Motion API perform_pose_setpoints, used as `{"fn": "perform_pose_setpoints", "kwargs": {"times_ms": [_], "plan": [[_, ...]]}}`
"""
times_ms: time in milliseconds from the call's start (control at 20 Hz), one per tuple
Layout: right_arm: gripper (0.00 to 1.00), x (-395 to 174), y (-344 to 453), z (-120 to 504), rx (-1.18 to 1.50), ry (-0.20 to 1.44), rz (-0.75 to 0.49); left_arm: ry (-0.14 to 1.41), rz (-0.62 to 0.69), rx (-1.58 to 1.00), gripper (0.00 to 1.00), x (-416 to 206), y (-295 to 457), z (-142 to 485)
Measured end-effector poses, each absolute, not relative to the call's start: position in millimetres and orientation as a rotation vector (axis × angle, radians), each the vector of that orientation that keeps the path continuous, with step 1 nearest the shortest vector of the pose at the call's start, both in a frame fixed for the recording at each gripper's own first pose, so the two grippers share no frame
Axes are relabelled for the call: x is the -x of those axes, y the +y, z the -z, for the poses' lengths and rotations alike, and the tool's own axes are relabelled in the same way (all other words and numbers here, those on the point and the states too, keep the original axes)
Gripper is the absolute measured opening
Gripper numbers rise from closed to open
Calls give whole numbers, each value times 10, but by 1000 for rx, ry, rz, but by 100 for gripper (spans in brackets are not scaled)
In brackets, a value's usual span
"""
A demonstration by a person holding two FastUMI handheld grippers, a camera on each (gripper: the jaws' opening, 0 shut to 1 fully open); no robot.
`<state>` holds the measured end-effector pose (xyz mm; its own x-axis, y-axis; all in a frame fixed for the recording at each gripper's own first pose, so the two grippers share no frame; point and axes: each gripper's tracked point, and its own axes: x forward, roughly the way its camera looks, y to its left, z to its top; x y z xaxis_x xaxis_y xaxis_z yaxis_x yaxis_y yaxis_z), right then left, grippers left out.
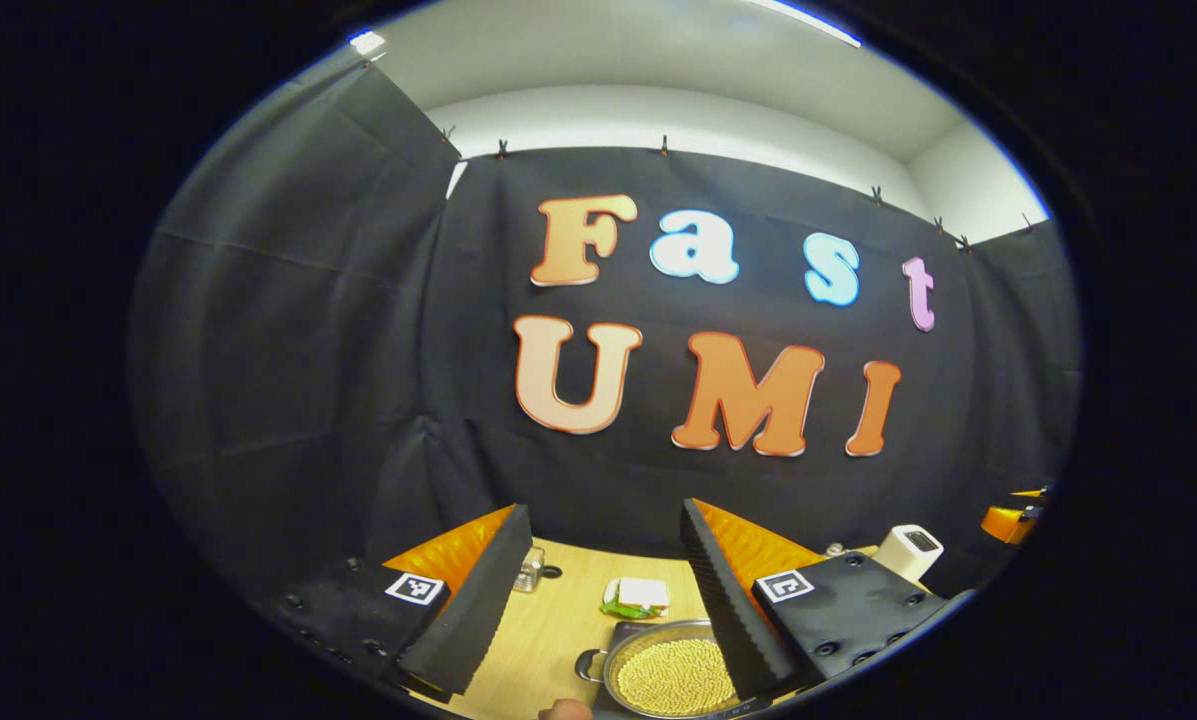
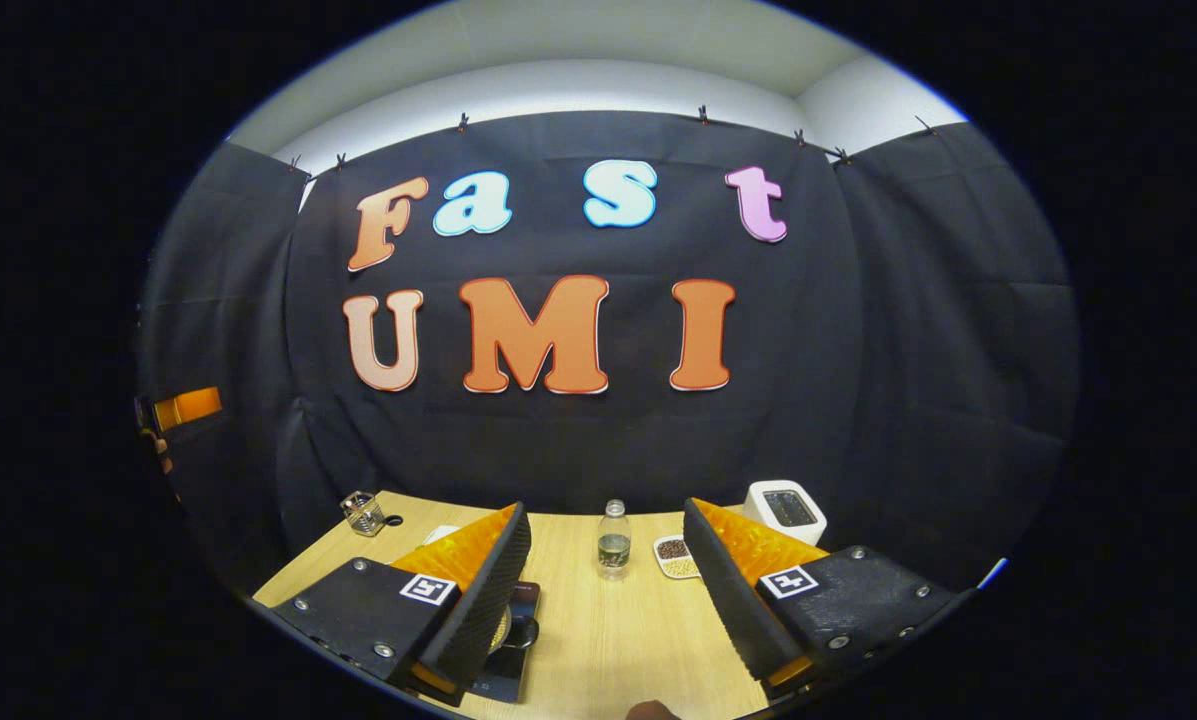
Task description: First push the handle of the pot to place it horizontally, then grasp the pot with both hands and set it on the induction cooktop.
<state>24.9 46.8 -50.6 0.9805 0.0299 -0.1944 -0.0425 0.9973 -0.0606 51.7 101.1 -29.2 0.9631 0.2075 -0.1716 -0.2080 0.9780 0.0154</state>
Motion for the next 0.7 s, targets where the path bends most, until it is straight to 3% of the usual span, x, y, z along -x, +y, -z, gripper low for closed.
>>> {"fn": "perform_pose_setpoints", "kwargs": {"times_ms": [200, 700], "plan": [[95, -135, 281, 241, 37, 126, -34, 69, -243, -7, 98, -283, 1030, -164], [95, -78, 103, 301, 32, 121, -45, 135, -232, 14, 99, -257, 843, -6]]}}
